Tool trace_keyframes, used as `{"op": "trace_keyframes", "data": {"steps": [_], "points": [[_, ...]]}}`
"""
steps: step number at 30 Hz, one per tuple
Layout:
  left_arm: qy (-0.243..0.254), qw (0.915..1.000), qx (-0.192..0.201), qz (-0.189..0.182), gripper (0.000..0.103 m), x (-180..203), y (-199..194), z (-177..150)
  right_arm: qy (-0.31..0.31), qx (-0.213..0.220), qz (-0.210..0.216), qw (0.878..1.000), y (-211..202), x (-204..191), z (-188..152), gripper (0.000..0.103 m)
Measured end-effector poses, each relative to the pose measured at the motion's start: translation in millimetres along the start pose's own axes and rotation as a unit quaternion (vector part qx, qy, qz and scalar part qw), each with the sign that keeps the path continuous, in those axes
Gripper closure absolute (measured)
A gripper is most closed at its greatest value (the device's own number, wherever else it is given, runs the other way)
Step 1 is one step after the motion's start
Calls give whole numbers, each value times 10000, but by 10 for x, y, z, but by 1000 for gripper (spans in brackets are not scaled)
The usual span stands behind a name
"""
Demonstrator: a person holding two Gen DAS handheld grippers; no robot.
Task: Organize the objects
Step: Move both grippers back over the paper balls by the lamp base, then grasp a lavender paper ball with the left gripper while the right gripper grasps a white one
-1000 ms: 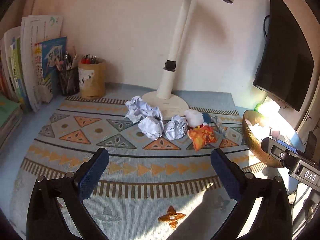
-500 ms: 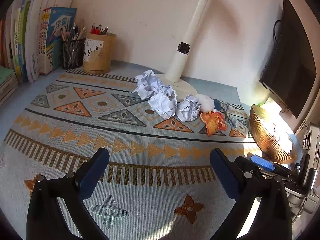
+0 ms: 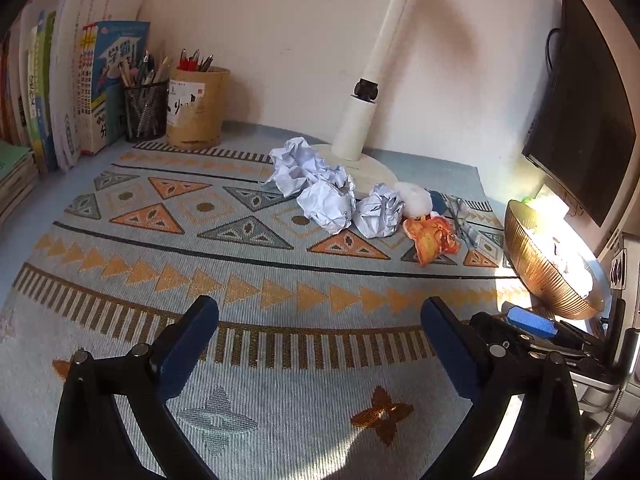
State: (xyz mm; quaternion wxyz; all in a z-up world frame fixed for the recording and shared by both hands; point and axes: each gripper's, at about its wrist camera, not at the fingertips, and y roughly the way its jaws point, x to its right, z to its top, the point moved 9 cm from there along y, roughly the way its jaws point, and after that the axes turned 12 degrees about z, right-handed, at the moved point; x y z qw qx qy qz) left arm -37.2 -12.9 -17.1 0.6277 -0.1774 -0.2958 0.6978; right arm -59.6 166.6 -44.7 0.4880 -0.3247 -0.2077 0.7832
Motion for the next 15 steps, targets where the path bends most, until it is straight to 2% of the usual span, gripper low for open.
{"op": "trace_keyframes", "data": {"steps": [5, 8, 10, 12, 15], "points": [[0, 10000, 5, 2, 2, 0, -3, 1, 13, -23, -3, 10000, 12, 1, 0, 20], [16, 9999, -78, -86, 2, 9, 7, 10, 111, -475, 336, 9982, 142, -13, -27, 20], [48, 9983, -500, -292, 3, 36, 86, 12, 230, -836, 560, 9947, 238, -23, 23, 20], [-149, 9949, -769, -636, 5, 29, 109, 132, 175, -798, 707, 9941, 245, -82, 246, 20], [-591, 9874, -986, -1086, 5, 14, 194, 487, -230, -663, 723, 9949, 328, -217, 632, 19]]}}
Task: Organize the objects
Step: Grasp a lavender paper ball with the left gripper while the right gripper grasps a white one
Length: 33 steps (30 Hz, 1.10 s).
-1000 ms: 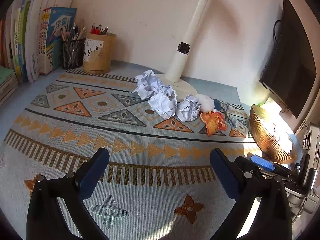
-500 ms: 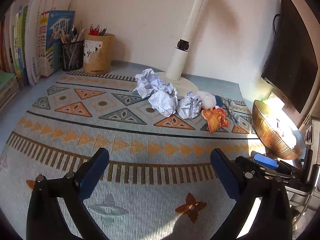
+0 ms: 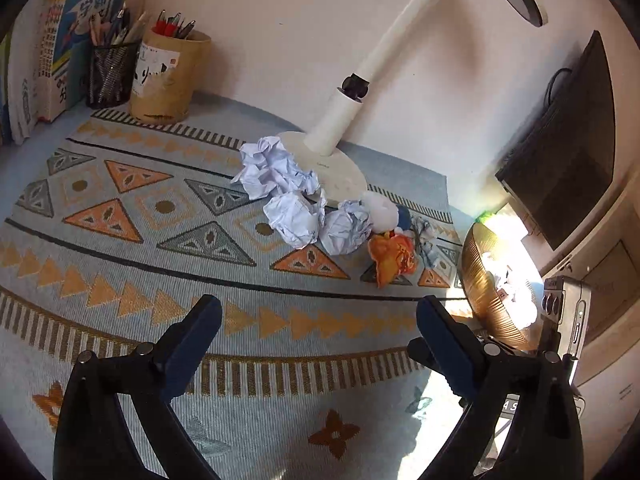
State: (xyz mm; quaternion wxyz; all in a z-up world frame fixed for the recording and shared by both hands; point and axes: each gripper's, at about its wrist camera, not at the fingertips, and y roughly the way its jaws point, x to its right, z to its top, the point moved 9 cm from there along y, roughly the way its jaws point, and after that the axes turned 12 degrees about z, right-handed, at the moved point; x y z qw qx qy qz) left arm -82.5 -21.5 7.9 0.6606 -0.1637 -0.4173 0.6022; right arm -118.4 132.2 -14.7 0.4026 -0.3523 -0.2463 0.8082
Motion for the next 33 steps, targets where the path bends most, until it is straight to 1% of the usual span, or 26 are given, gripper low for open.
{"op": "trace_keyframes", "data": {"steps": [1, 3, 5, 6, 7, 8, 10, 12, 14, 15, 16, 17, 18, 19, 20, 21, 22, 24, 27, 28, 30, 31, 33], "points": [[-13, 9999, -131, 4, 5, 11, 81, 103, -110, -4, 7, 9999, 60, -28, 105, 19], [50, 9998, -112, 135, 5, 24, 288, 289, -285, -85, 162, 9994, 238, -88, 271, 19], [10, 9993, -294, 251, 9, -7, 575, 377, -509, -230, 157, 9983, 435, -111, 377, 19], [-101, 9987, -460, 175, 13, -25, 724, 390, -648, -266, 76, 9975, 517, -110, 423, 19], [-248, 9976, -643, 66, 14, -50, 862, 385, -770, -300, 3, 9966, 597, -109, 459, 19], [-377, 9967, -718, -49, 14, -68, 952, 380, -882, -354, -86, 9954, 676, -93, 485, 19], [-416, 9966, -709, -106, 16, -83, 1060, 363, -1092, -494, -205, 9926, 826, -61, 493, 19], [-351, 9977, -583, 77, 18, -113, 1104, 364, -1221, -581, -255, 9905, 939, 4, 474, 20], [-353, 9978, -550, 84, 22, -109, 1131, 385, -1224, -469, -231, 9911, 973, 70, 484, 29], [-364, 9975, -600, 11, 30, -92, 1155, 386, -1151, -414, -160, 9924, 979, 97, 481, 37], [-368, 9976, -581, -5, 31, -81, 1169, 387, -1080, -278, -93, 9937, 961, 114, 484, 39], [-332, 9980, -540, 59, 32, -77, 1173, 387, -1053, -143, -12, 9943, 933, 116, 478, 41], [-266, 9983, -504, 152, 36, -67, 1171, 380, -1048, -55, -11, 9945, 901, 107, 475, 45], [-226, 9983, -527, 136, 53, -68, 1176, 377, -1046, 37, -59, 9945, 851, 105, 494, 45], [-279, 9976, -626, -54, 61, -56, 1187, 354, -1055, 180, -95, 9942, 777, 86, 536, 45], [-381, 9968, -670, -221, 67, -44, 1178, 344, -1045, 354, -80, 9939, 686, 59, 597, 45], [-420, 9968, -651, -208, 68, -64, 1161, 351, -994, 518, -43, 9937, 574, 39, 653, 45], [-311, 9982, -513, -84, 68, -83, 1078, 363, -874, 766, 82, 9932, 325, -31, 737, 45], [-282, 9989, -349, -156, 68, -87, 819, 340, -821, 964, 175, 9918, -71, -235, 723, 44], [-224, 9995, -230, -82, 68, -87, 684, 321, -804, 1007, 172, 9915, -200, -302, 657, 44], [-31, 10000, -38, 68, 68, -32, 388, 196, -735, 1041, 241, 9916, -429, -420, 414, 43], [72, 9999, 24, 75, 68, 13, 262, 103, -697, 991, 225, 9924, -509, -399, 254, 43], [254, 9996, 76, 28, 68, 129, 84, -145, -599, 820, 6, 9948, -620, -280, -133, 41]]}}
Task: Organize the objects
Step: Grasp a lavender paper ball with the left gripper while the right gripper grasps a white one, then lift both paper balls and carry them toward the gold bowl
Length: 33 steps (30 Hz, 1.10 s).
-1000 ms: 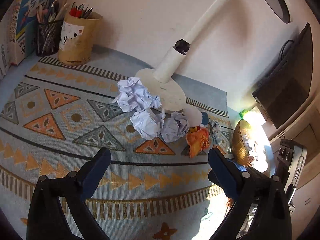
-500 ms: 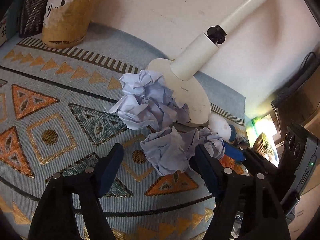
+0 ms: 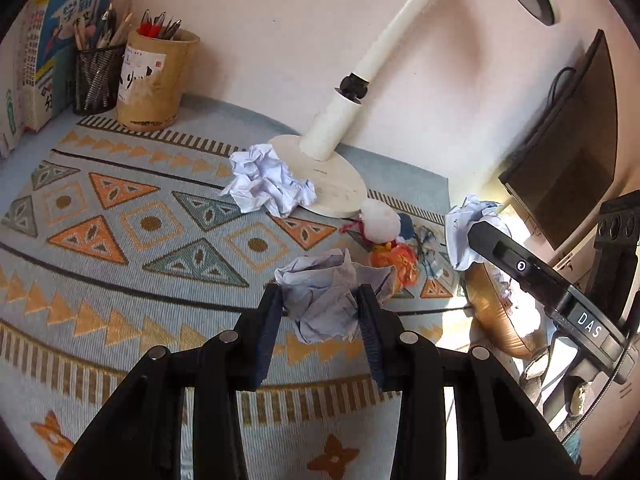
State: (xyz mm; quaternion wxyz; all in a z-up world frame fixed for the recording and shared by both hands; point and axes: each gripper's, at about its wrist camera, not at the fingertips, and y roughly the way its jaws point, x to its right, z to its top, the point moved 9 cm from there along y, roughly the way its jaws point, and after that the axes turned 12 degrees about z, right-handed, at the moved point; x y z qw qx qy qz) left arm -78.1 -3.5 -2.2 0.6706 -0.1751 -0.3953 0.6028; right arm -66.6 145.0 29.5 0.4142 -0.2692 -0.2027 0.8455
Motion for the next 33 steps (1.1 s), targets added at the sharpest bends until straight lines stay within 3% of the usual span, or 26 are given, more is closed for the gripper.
{"op": "trace_keyframes", "data": {"steps": [4, 8, 11, 15, 18, 22, 33], "points": [[449, 9988, 10, 189, 68, 234, -71, -486, 318, -211, -157, 9991, -186, 229, -607, 41], [1191, 9903, 272, 666, 68, 458, -86, -778, 471, -382, -516, 9968, -162, 489, -840, 41], [1501, 9839, 554, 794, 68, 533, -79, -822, 518, -316, -437, 9972, -153, 504, -829, 37], [1506, 9826, 741, 790, 68, 526, -164, -842, 509, -422, -414, 9970, -120, 503, -866, 33], [1555, 9814, 771, 817, 68, 537, -161, -849, 558, -387, -421, 9968, -138, 507, -875, 30], [1726, 9783, 733, 880, 67, 580, -142, -889, 538, -324, -303, 9976, -164, 469, -870, 18], [1783, 9783, 614, 855, 65, 592, -100, -916, 638, -560, -351, 9958, -66, 506, -909, 18]]}}
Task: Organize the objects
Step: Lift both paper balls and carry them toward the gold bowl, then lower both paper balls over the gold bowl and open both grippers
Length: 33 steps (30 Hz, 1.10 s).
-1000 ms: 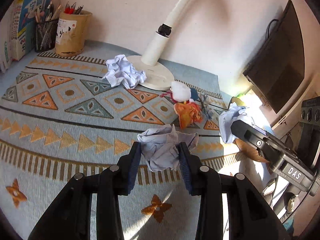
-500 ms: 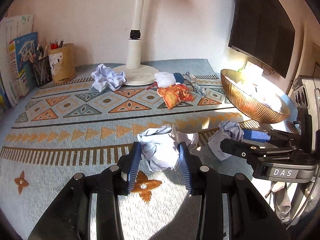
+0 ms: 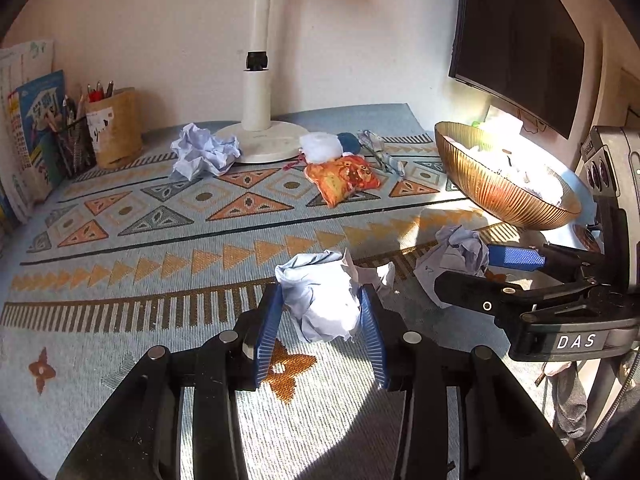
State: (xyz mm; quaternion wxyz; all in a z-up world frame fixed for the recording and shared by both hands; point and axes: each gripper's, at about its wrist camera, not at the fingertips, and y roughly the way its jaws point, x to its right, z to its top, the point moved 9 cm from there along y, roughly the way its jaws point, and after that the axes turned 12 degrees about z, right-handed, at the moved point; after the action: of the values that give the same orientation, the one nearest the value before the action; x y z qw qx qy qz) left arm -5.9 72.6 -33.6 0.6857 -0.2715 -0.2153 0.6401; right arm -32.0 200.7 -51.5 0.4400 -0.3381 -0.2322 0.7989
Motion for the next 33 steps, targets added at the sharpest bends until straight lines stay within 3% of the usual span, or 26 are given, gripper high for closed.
{"op": "trace_keyframes", "data": {"steps": [2, 5, 7, 19, 25, 28, 33], "points": [[39, 10000, -4, 8, 65, 18, -1, -1, 37, -25, -23, 10000, 15, 14, -3, 18], [58, 10000, 1, 19, 65, 20, -4, 0, 10, -84, 8, 10000, 37, 3, -16, 36], [48, 10000, -3, 16, 65, 19, -3, 2, -86, -89, -24, 9999, 38, -26, -17, 39], [53, 10000, 8, 2, 65, 16, -8, 3, -198, 0, -46, 9998, 17, -64, -11, 43], [-16, 9999, 98, 27, 68, 3, -47, 51, -144, 306, -160, 9993, -129, -45, 33, 47], [-83, 9997, 61, -221, 68, 64, -88, 168, 161, 535, -61, 9984, -316, 13, 74, 48], [112, 9965, 495, -671, 68, 401, -363, 753, 333, 1486, -330, 9878, -1151, 181, 468, 48]]}}
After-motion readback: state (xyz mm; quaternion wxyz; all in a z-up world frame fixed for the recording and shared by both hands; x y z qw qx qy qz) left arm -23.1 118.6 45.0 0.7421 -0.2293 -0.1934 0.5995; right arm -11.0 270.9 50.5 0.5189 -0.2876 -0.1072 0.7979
